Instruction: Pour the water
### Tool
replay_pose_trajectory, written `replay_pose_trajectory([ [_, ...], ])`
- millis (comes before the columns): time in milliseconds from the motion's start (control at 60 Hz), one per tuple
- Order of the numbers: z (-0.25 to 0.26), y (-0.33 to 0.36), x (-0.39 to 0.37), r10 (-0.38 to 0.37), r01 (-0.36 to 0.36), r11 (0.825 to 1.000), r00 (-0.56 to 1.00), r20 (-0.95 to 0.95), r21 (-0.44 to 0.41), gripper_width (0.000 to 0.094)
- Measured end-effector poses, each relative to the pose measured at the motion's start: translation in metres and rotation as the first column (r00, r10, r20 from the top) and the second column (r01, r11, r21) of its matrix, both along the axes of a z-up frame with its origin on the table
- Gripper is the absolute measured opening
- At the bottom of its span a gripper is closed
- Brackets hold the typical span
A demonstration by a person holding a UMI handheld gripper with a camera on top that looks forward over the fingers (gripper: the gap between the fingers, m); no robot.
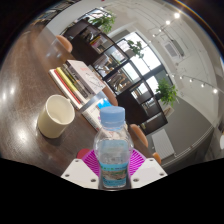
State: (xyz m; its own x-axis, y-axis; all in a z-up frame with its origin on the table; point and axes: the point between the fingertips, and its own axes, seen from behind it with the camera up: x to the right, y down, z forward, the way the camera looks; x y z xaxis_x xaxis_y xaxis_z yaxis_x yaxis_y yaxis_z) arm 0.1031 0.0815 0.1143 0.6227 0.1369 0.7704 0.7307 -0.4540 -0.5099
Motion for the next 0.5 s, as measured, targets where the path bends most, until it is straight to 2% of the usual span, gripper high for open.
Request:
replay_pose_trajectory([
  [83,0.007,0.022,-0.001,0.092,-0.083,0.995,0.977,0.194,-0.055,0.0314],
  [183,0.014,0.040,-0.010,0.176,-0.145,0.983,0.910,0.375,-0.108,0.0315],
  [317,0.015,0.062,-0.022,0.291,-0.224,0.957,0.758,0.583,-0.186,0.0312],
  [400,0.017,0.070,-0.036,0.342,-0.272,0.938,0.643,0.685,-0.213,0.0313],
  [500,0.016,0.080,-0.044,0.372,-0.286,0.924,0.504,0.780,-0.256,0.0315],
])
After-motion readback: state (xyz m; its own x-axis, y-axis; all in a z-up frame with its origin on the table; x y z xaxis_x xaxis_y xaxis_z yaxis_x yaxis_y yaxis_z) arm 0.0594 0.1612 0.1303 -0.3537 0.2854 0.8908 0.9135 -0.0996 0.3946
